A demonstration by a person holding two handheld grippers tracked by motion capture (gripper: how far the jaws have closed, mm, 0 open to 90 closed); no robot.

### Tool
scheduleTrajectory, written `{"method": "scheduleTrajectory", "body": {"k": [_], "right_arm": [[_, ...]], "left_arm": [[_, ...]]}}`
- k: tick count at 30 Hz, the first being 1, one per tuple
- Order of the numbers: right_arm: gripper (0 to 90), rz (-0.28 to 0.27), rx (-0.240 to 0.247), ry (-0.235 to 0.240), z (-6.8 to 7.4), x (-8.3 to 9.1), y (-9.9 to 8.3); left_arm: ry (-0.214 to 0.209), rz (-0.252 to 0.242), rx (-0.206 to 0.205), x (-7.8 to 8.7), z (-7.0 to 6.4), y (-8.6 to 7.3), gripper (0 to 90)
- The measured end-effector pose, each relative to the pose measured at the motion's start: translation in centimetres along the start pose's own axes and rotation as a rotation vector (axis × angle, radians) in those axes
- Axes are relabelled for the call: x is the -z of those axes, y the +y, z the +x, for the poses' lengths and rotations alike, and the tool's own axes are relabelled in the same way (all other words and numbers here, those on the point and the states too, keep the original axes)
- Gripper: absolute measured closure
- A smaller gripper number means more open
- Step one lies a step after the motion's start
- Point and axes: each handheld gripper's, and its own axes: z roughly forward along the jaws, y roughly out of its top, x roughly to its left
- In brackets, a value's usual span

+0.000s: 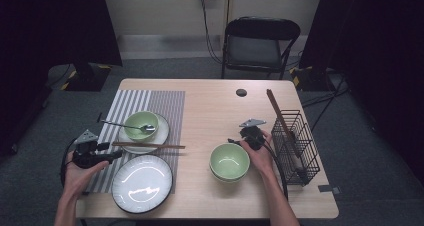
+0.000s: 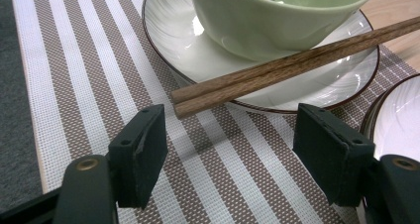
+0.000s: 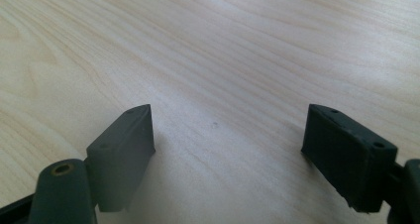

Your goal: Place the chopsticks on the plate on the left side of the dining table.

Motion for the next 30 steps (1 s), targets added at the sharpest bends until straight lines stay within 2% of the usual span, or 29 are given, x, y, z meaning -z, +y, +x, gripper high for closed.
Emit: {"method": "scheduleTrajectory", "body": {"k": [6,11,16,22,26,30], "right_arm": [[19.2,0.000,0.002,-0.001,0.0,0.0,0.0],[19.2,0.001,-0.001,0.000,0.0,0.0,0.0],[19.2,0.000,0.000,0.000,0.0,0.0,0.0],[19.2,0.000,0.000,0.000,0.0,0.0,0.0],[19.1,0.001,0.001,0.001,0.0,0.0,0.0],[18.8,0.002,0.003,0.001,0.0,0.0,0.0]], "left_arm": [[-0.003,0.017,-0.018,-0.4,-0.2,0.1,29.0],[-0.012,0.009,-0.010,-0.4,-0.1,0.2,29.0],[-0.003,0.012,-0.012,-0.4,-0.1,0.2,28.8],[0.010,-0.008,-0.003,-0.2,0.0,0.2,28.7],[-0.007,-0.027,0.015,0.1,0.0,0.6,28.4],[0.005,-0.038,-0.021,1.0,-0.6,1.4,28.2]]}}
